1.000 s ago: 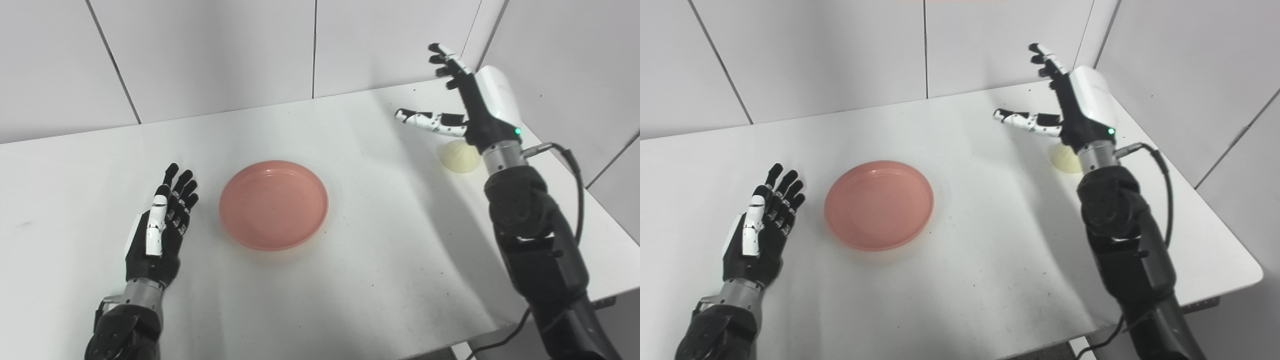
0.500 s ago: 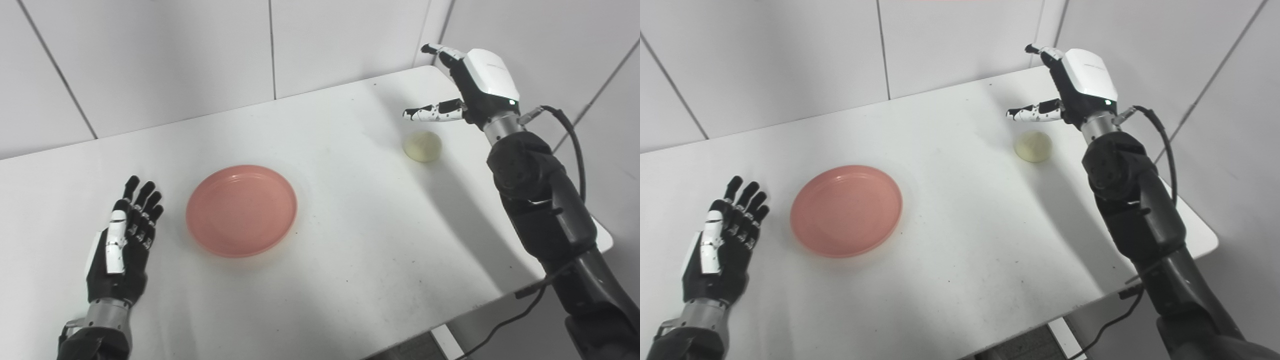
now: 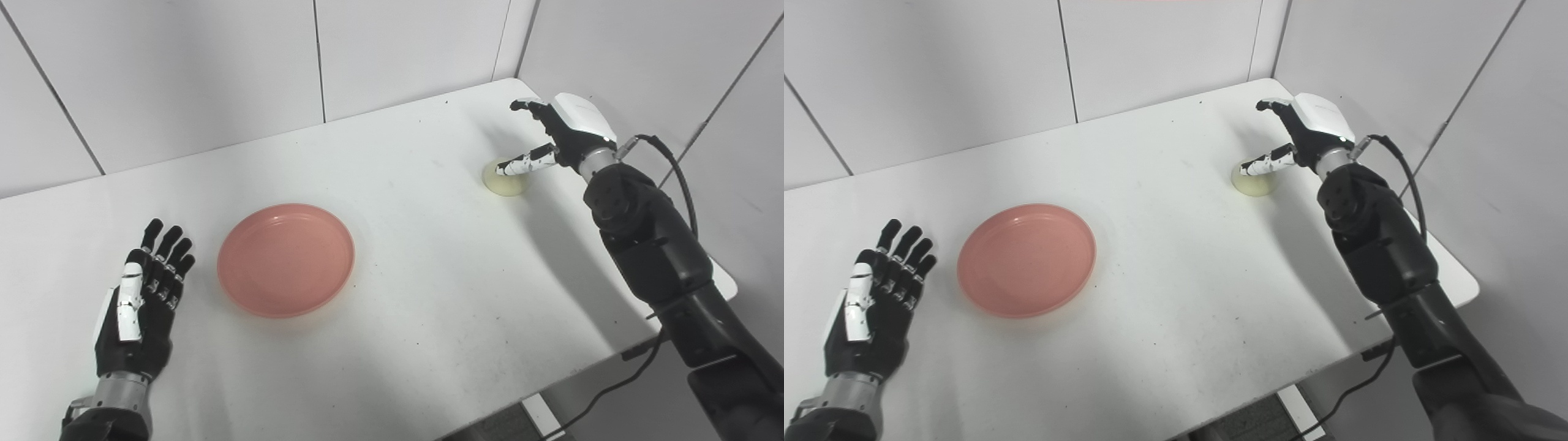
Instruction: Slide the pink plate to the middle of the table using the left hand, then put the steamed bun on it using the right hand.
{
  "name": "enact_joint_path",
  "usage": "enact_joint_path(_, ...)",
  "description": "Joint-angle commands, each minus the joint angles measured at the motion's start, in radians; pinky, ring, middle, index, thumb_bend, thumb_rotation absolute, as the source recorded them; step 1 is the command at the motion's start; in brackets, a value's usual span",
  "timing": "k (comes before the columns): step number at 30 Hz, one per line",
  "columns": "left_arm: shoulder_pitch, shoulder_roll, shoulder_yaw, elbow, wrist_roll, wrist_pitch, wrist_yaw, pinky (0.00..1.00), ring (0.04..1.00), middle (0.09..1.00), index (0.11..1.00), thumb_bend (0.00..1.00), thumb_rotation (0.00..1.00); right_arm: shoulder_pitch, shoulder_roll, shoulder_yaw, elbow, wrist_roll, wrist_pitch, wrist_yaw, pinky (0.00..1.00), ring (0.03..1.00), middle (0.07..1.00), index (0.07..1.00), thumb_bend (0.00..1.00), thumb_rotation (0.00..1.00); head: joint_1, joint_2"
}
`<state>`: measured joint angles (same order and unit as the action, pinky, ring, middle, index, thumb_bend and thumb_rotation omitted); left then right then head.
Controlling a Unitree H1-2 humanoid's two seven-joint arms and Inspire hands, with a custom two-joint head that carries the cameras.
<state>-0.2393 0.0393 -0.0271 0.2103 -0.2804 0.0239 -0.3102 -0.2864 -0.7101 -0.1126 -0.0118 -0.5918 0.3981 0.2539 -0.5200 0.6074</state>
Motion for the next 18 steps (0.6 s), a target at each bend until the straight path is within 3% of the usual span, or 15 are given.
enact_joint_path(1,0.063,0.042,0.016,0.049,0.003,0.024,-0.008,0.99,0.962,0.963,0.966,0.39,1.00,-0.046,-0.032,0.003,0.004,0.008,0.008,-0.004,0.69,0.819,0.862,0.812,0.85,0.27,0.002,0.001)
enact_joint_path(6,0.066,0.043,0.014,0.040,0.004,0.028,-0.007,1.00,0.967,0.969,0.972,0.39,1.00,-0.070,-0.029,0.039,0.040,0.012,0.013,0.006,0.73,0.840,0.864,0.803,0.86,0.24,0.006,0.007)
enact_joint_path(10,0.067,0.043,0.013,0.040,0.012,0.025,-0.001,0.99,0.966,0.965,0.968,0.38,1.00,-0.085,-0.026,0.067,0.062,0.019,0.014,0.018,0.65,0.775,0.832,0.810,0.84,0.24,0.007,0.009)
enact_joint_path(18,0.071,0.043,0.012,0.028,0.004,0.039,-0.002,1.00,0.967,0.968,0.968,0.40,1.00,-0.114,-0.021,0.104,0.119,0.025,0.016,0.022,0.63,0.768,0.847,0.815,0.84,0.24,0.010,0.017)
